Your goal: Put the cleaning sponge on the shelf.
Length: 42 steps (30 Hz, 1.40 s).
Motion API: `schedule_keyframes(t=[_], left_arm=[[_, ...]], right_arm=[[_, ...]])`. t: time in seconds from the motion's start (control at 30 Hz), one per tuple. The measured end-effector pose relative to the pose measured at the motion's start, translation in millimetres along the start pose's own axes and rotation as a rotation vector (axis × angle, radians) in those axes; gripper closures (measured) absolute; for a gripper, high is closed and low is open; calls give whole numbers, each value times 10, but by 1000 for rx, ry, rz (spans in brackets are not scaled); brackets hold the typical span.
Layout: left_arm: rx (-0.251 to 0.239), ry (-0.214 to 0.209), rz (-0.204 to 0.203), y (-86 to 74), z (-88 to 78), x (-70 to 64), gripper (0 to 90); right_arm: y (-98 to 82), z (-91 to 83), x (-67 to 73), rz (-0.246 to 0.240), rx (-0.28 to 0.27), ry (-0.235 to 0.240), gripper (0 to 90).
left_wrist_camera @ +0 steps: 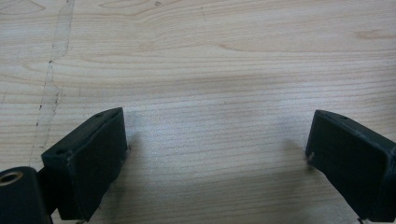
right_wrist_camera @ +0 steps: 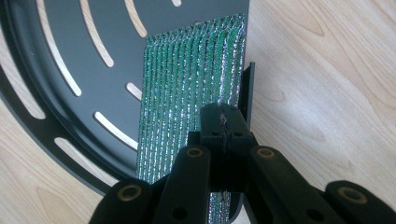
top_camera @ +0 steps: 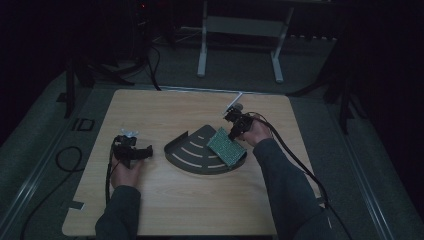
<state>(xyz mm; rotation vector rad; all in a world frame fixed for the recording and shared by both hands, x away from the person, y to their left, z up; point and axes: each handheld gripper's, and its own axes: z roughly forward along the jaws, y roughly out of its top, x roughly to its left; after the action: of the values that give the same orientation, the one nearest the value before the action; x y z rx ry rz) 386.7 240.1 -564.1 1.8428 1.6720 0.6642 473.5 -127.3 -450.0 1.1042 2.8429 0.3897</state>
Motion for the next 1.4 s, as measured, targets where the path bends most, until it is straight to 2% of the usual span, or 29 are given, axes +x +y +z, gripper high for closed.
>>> schedule_keyframes(t=[0.17,0.73,1.13,1.4], left_arm=[[0,0,0,0,0,0,56],[0,0,0,0,0,0,56],[0,0,1,0,0,1,56],[1,0,0,0,0,0,56]], right_arm=[[-34,41,-24,-7,3,-23,894],[-19,159,8,-22,19,-57,889],[-4,202,-5,-18,23,-55,896],[-35,143,-33,-9,-3,-46,869]])
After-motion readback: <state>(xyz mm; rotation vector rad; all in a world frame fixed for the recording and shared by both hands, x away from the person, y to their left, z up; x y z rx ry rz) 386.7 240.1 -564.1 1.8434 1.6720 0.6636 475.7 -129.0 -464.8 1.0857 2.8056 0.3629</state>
